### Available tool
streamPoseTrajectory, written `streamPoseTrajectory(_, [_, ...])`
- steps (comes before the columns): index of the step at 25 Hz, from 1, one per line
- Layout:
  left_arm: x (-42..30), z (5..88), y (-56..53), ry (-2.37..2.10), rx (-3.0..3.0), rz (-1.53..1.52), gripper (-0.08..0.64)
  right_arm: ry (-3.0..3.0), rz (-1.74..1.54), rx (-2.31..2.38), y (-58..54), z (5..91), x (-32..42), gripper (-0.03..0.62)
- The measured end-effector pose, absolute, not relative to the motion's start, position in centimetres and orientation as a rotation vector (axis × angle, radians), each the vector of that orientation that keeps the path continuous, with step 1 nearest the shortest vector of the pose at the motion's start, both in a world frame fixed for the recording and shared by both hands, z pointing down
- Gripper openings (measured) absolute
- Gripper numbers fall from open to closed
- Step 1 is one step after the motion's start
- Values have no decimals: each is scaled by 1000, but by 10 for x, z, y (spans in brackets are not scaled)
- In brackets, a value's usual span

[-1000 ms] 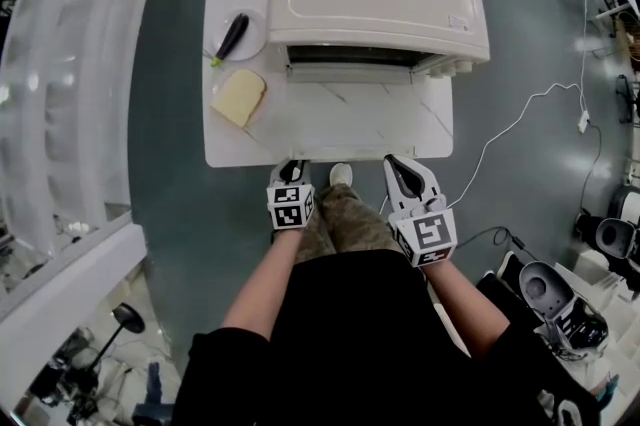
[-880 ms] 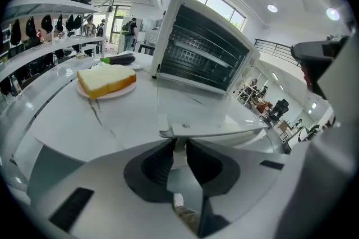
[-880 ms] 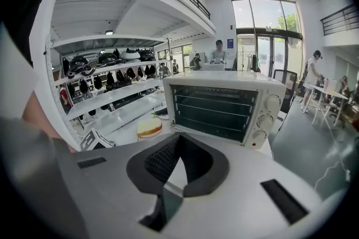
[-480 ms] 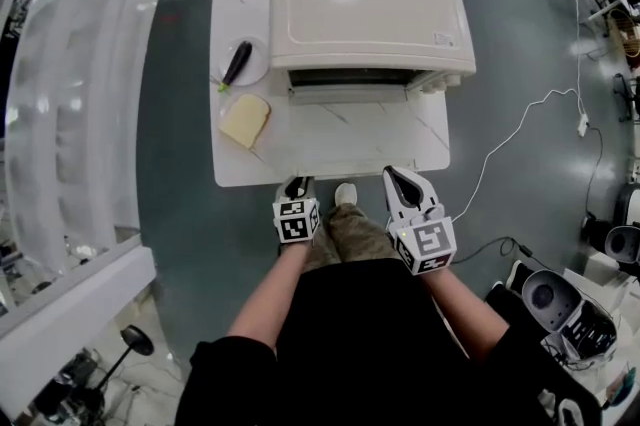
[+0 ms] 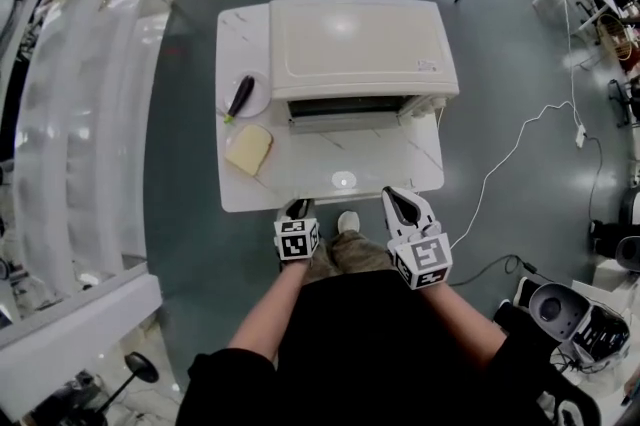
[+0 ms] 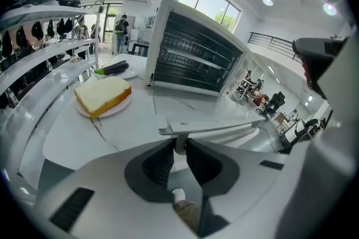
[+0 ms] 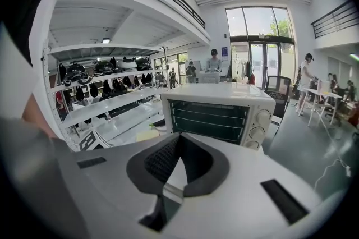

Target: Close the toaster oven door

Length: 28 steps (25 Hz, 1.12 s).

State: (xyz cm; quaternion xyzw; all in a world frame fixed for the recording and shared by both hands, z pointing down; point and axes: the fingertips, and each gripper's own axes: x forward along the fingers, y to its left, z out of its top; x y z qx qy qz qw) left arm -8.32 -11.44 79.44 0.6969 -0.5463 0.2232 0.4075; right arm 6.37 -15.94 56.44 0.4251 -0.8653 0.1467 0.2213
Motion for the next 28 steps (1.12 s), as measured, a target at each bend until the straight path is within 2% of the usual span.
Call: streamPoseTrajectory(28, [-84,738,-132,-1382,1773,507,81,-2444,373,1294,-186,533,69,21])
